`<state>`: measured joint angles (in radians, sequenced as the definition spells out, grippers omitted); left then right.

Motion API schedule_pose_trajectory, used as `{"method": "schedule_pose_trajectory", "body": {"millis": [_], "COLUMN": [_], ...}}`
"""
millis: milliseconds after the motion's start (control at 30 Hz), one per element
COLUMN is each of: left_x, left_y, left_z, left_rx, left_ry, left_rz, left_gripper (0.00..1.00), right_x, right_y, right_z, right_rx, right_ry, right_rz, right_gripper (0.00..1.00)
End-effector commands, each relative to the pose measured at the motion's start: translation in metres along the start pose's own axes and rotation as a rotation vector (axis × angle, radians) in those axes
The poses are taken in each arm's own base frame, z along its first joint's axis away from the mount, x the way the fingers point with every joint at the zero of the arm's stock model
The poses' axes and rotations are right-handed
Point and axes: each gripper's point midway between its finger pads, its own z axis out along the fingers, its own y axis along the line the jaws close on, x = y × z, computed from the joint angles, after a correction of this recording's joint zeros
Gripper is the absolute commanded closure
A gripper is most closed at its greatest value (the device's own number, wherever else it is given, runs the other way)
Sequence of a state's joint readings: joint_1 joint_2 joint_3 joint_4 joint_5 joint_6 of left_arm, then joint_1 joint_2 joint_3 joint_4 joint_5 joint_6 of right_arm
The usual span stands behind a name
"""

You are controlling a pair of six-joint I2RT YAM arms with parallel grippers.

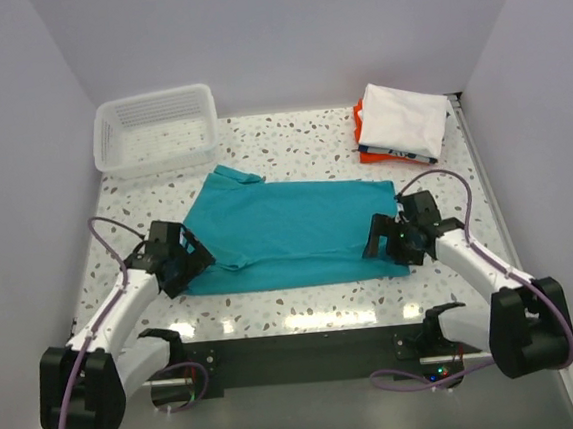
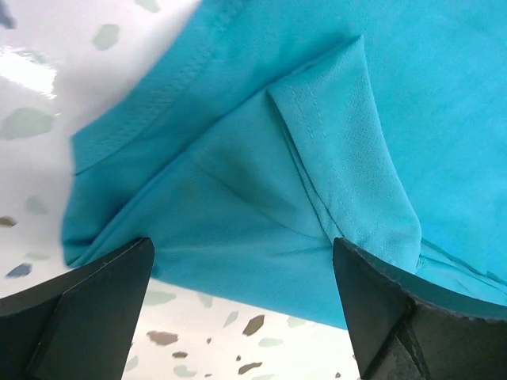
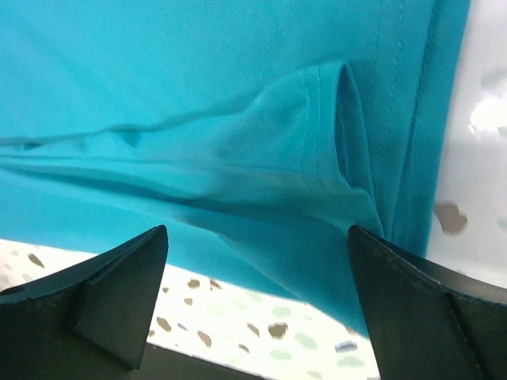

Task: Fold and stack the t-shirts
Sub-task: Fold the tshirt

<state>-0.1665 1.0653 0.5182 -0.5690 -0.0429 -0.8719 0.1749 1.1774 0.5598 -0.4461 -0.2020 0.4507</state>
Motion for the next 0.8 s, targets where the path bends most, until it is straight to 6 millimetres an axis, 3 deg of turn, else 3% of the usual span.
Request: {"method": "schedule_pose_trajectory", "body": {"millis": [0,133,233,267,333,367,400,467,500,533,567,600,633,667,767], "left_x": [-0.012,-0.028,-0.034,-0.034,-0.033,-0.032,-0.029,-0.023,-0.02,-0.019,-0.016,-0.014,-0.013,-0.009,-0.001], "left_y": [0.005,-0.013,-0.02,-0.02,-0.027,-0.03,-0.036,-0.037,-0.037,-0.036,-0.034,-0.035,-0.035,-0.032,-0.023], "left_z": [-0.023,-0.04,-0.04,-0.037,-0.033,-0.031,-0.026,-0.02,-0.015,-0.013,-0.009,-0.008,-0.006,-0.002,0.004], "left_rx": [-0.031,0.01,0.034,0.033,0.063,0.081,0.107,0.115,0.11,0.105,0.108,0.118,0.123,0.123,0.107], "left_ry": [-0.053,-0.078,-0.097,-0.095,-0.084,-0.075,-0.054,-0.017,-0.004,0.0,0.005,0.01,0.012,0.015,0.027], "left_rz": [-0.034,-0.012,-0.011,-0.022,-0.029,-0.026,-0.017,-0.012,-0.012,-0.016,-0.022,-0.026,-0.041,-0.048,-0.085], "left_gripper": [0.0,0.0,0.0,0.0,0.0,0.0,0.0,0.0,0.0,0.0,0.0,0.0,0.0,0.0,0.0], "right_x": [0.002,-0.034,-0.052,-0.047,-0.039,-0.019,-0.013,0.017,0.019,0.032,0.033,0.042,0.051,0.052,0.065], "right_y": [0.0,0.022,0.062,0.094,0.138,0.177,0.199,0.233,0.253,0.258,0.281,0.293,0.296,0.317,0.343], "right_z": [-0.025,-0.054,-0.073,-0.076,-0.078,-0.082,-0.084,-0.065,-0.066,-0.04,-0.042,-0.038,-0.014,-0.018,0.002], "right_rx": [0.029,-0.016,-0.094,-0.166,-0.268,-0.393,-0.447,-0.507,-0.545,-0.543,-0.589,-0.645,-0.644,-0.683,-0.688], "right_ry": [0.01,-0.099,-0.183,-0.209,-0.232,-0.223,-0.226,-0.187,-0.198,-0.129,-0.139,-0.11,-0.054,-0.072,-0.084], "right_rz": [-0.035,-0.15,-0.316,-0.43,-0.591,-0.713,-0.789,-1.013,-1.086,-1.176,-1.22,-1.25,-1.285,-1.312,-1.415], "right_gripper": [0.01,0.01,0.01,0.01,0.01,0.01,0.01,0.01,0.01,0.01,0.01,0.01,0.01,0.01,0.01]}}
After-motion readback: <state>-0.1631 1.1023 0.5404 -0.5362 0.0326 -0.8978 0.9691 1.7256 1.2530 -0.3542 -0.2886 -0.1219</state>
